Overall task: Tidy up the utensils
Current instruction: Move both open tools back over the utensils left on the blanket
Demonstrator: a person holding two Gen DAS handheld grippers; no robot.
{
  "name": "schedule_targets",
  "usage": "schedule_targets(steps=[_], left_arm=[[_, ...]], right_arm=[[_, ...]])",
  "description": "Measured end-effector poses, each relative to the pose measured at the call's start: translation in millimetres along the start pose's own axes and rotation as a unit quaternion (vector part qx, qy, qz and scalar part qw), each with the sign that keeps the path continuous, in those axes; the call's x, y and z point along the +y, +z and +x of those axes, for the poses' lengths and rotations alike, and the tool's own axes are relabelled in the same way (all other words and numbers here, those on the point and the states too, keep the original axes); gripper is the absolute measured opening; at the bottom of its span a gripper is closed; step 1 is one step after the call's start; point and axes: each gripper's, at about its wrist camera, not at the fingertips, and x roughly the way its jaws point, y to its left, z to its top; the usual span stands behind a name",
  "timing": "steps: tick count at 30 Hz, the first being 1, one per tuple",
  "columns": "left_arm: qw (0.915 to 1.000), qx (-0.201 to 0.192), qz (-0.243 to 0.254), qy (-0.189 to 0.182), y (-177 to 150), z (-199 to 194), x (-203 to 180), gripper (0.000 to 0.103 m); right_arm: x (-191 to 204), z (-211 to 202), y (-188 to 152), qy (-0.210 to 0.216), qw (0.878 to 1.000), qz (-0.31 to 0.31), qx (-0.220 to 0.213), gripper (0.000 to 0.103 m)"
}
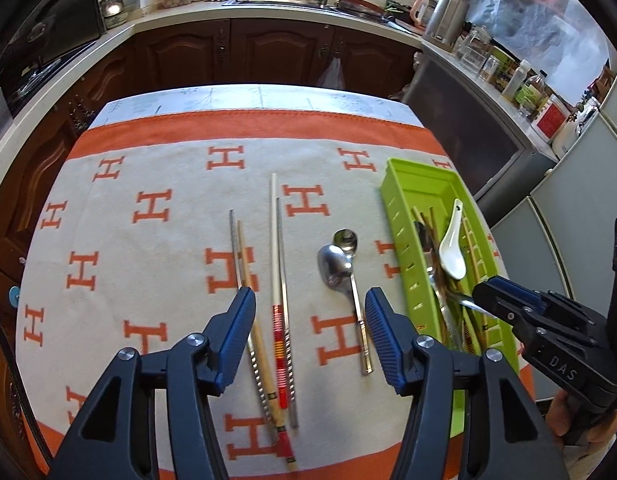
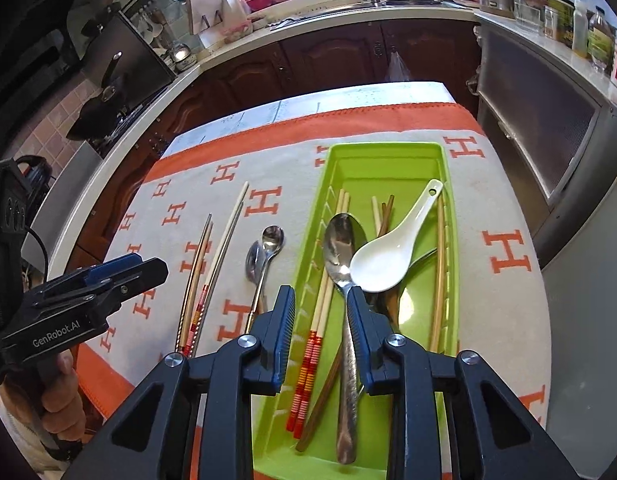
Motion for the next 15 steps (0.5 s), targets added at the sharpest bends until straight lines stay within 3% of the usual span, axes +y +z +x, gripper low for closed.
schedule_targets(steps=[15], left_arm=[[0.9978,0.026,-0.044,0.043,-29,3,56,0.056]], right_arm=[[46,14,-13,0.005,1.0,-0.004,0.024,0.028]])
